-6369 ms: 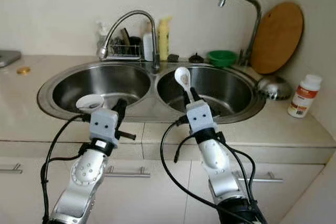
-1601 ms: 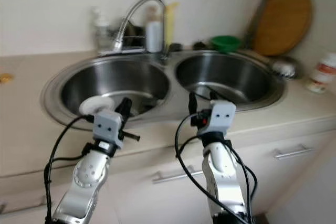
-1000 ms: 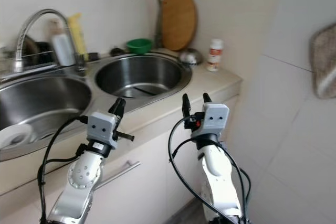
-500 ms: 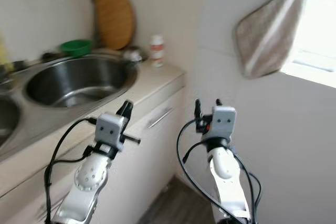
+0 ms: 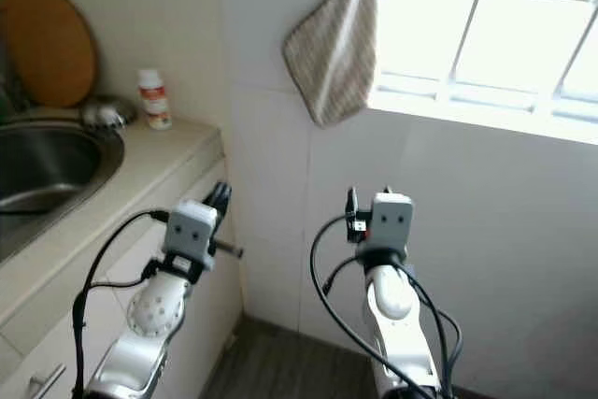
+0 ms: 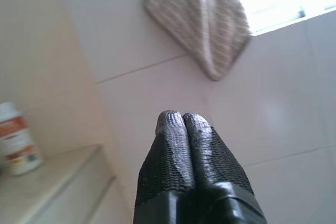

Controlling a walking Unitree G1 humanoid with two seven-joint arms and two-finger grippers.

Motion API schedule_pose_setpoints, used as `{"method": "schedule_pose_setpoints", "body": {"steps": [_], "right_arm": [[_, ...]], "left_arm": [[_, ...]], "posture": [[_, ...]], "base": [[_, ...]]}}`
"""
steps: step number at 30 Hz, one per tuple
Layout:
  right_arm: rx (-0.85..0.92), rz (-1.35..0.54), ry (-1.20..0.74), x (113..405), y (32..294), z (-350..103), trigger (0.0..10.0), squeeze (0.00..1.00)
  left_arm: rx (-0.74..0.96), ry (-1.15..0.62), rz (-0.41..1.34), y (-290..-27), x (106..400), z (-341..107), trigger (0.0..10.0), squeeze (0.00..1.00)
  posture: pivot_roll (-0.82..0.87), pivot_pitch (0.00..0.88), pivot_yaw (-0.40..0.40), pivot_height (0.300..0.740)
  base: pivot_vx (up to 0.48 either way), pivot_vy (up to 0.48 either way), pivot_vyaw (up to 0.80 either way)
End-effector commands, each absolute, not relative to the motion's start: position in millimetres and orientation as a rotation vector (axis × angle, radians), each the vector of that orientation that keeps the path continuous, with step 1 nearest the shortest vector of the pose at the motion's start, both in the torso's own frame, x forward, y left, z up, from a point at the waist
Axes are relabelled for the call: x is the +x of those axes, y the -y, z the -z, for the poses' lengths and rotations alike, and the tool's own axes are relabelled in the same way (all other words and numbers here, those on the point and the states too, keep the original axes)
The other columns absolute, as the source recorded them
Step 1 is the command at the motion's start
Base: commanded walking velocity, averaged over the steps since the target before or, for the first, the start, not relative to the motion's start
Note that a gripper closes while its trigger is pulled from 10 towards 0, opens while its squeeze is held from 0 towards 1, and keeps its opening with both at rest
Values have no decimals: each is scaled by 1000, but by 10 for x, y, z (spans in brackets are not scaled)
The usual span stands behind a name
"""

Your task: Kitchen organization

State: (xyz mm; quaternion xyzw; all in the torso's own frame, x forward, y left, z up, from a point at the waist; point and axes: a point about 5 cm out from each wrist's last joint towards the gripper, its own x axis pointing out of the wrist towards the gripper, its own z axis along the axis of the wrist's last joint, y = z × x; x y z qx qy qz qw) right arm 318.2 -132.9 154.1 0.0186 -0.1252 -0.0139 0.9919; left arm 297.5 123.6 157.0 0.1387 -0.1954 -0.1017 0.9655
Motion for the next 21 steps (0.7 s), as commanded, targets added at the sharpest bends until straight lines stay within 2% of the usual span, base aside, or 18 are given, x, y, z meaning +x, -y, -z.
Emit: {"method": "schedule_pose_setpoints", "body": {"steps": [1,4,21], "right_arm": [[13,67,221,3197,1422,-1497,10000,0],[15,74,212,3199,1433,-1482,10000,0],[16,124,169,3209,1501,-1420,10000,0]], "left_arm": [[277,391,227,-1163,2973,-1555,10000,0],[276,391,226,-1165,2974,-1555,10000,0],[272,377,222,-1182,2977,-1529,10000,0]], "posture": [[19,0,-3,740],[19,0,-4,740],[19,0,-3,740]], "base": [[0,-480,-788],[0,-480,-788],[0,0,-787]]}}
